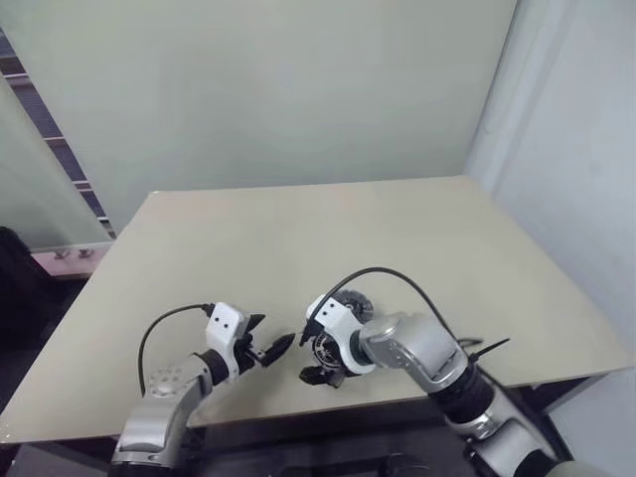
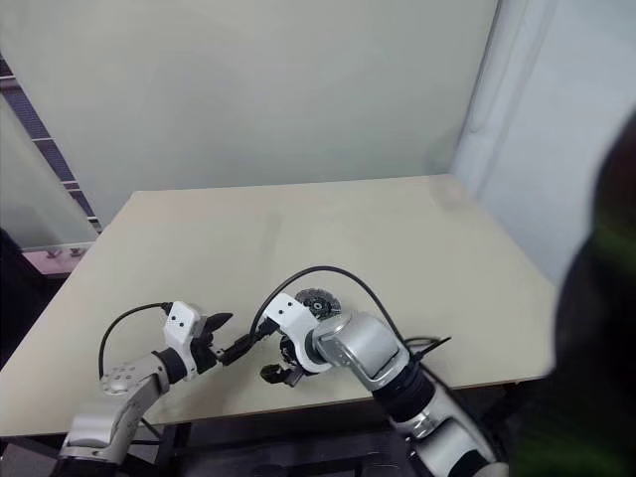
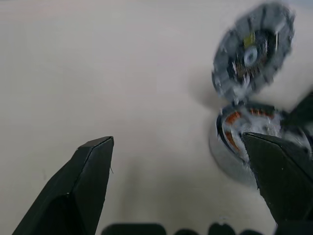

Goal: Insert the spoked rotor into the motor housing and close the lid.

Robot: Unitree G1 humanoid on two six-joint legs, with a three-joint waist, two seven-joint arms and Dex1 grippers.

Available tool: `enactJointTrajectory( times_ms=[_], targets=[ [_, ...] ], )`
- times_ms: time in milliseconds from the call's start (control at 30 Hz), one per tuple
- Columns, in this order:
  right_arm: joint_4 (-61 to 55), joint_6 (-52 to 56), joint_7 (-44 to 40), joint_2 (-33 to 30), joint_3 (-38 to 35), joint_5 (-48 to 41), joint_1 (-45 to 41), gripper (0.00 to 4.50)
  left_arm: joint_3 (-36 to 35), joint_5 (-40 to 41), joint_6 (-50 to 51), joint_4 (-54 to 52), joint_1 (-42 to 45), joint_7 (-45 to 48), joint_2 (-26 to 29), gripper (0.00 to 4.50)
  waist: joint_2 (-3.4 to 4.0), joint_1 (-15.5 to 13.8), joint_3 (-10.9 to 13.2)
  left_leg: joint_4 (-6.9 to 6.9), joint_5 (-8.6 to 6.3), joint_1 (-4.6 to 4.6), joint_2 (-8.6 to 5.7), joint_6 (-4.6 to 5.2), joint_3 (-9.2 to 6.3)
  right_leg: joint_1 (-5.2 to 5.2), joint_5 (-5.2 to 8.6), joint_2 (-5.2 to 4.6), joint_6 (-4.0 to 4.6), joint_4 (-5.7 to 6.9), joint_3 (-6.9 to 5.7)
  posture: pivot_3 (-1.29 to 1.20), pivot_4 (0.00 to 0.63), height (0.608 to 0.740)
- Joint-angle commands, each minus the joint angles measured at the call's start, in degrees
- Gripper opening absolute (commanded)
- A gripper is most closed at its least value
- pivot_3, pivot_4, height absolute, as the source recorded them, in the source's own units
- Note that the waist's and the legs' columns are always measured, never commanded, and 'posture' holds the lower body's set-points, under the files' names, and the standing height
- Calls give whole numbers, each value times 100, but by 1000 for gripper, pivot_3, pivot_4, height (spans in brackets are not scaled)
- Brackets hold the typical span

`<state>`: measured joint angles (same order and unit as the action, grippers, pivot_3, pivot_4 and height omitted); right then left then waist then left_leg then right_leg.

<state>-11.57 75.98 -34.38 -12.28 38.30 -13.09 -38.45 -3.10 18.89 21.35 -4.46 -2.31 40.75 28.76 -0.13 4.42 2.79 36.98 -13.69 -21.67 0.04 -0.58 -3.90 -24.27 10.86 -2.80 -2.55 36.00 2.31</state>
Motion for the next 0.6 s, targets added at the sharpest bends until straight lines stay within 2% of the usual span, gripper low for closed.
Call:
enactJointTrajectory(
  times_ms=[33,133,233,367,600],
  targets=[
    [-553,-640,-761,-800,836,10,-499,4460,19,160,296,-387,-101,319,281,4500,0,0,0,-3,0,1,0,0,-2,-1,0,0,0,-5,-2,0,0,740],
    [-737,-1181,-1179,-1460,1498,271,-791,4460,105,94,436,-484,-183,431,419,4500,0,-6,0,-8,-1,-5,-1,0,-3,-3,0,-1,0,-13,-4,0,0,740],
    [-700,-1696,-1383,-1790,1997,654,-947,4460,196,36,484,-541,-213,471,441,4500,-1,-8,1,-12,-1,-6,-1,0,-2,-4,0,-2,-1,-15,-4,0,0,740],
    [-398,-2320,-1387,-1810,2302,1192,-936,4460,365,13,534,-653,-242,525,450,4500,-2,-8,1,-12,-1,-5,1,0,0,-5,0,-1,-1,-13,-3,0,0,740],
    [55,-2679,-1427,-1546,2365,1724,-798,4460,600,11,644,-798,-298,701,556,4500,-2,-13,1,-7,-1,0,2,0,2,-5,0,-1,-1,-12,-3,0,0,740]
  ],
)
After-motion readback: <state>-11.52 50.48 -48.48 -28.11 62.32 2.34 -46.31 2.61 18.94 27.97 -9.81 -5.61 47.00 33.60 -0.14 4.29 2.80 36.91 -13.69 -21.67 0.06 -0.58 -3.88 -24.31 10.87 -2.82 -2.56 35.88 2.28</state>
